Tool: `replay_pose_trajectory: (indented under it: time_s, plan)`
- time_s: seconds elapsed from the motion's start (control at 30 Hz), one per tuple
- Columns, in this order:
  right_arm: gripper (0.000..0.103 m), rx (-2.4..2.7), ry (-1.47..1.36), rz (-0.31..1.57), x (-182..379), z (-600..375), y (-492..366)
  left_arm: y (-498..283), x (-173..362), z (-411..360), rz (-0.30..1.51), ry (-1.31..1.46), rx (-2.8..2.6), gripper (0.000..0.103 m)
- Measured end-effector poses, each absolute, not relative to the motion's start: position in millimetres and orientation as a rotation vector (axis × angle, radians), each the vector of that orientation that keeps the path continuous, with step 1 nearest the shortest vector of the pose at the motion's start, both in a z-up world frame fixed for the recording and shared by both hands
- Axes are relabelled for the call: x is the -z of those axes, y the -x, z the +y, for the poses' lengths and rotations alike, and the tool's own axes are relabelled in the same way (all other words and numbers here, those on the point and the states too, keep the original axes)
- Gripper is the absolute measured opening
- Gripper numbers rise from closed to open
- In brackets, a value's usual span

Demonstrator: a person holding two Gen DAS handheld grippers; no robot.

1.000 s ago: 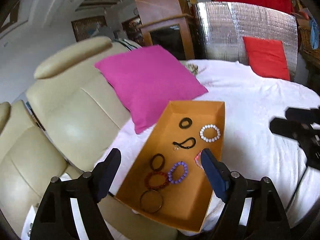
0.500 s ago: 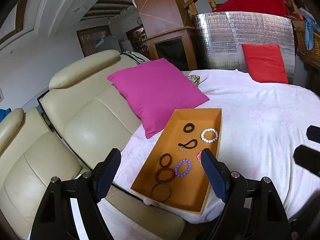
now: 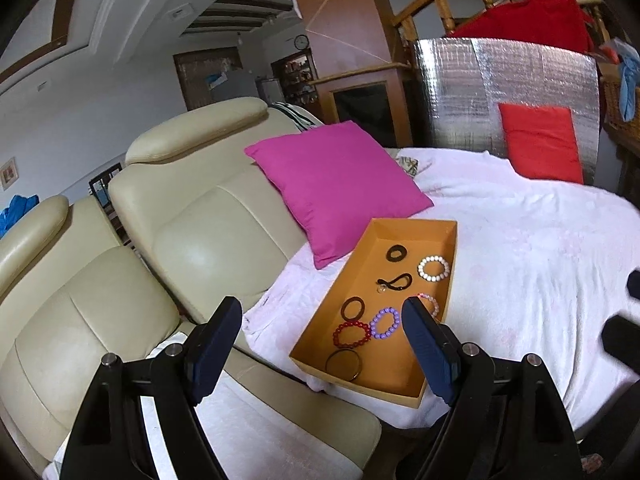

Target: Organize jewelry

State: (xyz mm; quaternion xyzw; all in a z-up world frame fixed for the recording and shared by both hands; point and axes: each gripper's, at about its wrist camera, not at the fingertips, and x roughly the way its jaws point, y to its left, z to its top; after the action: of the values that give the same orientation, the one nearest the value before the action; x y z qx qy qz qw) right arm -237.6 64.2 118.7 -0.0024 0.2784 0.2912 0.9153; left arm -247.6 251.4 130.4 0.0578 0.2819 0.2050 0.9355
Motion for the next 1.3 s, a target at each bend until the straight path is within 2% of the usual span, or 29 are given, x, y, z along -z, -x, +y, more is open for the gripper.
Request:
replay_pose_trajectory:
  time_s: [1.3]
  plan:
    - [0.073,-0.472,0.066,0.564,-121,114,241,273,-147,282,0.524,-0.049,-0.486,0.083]
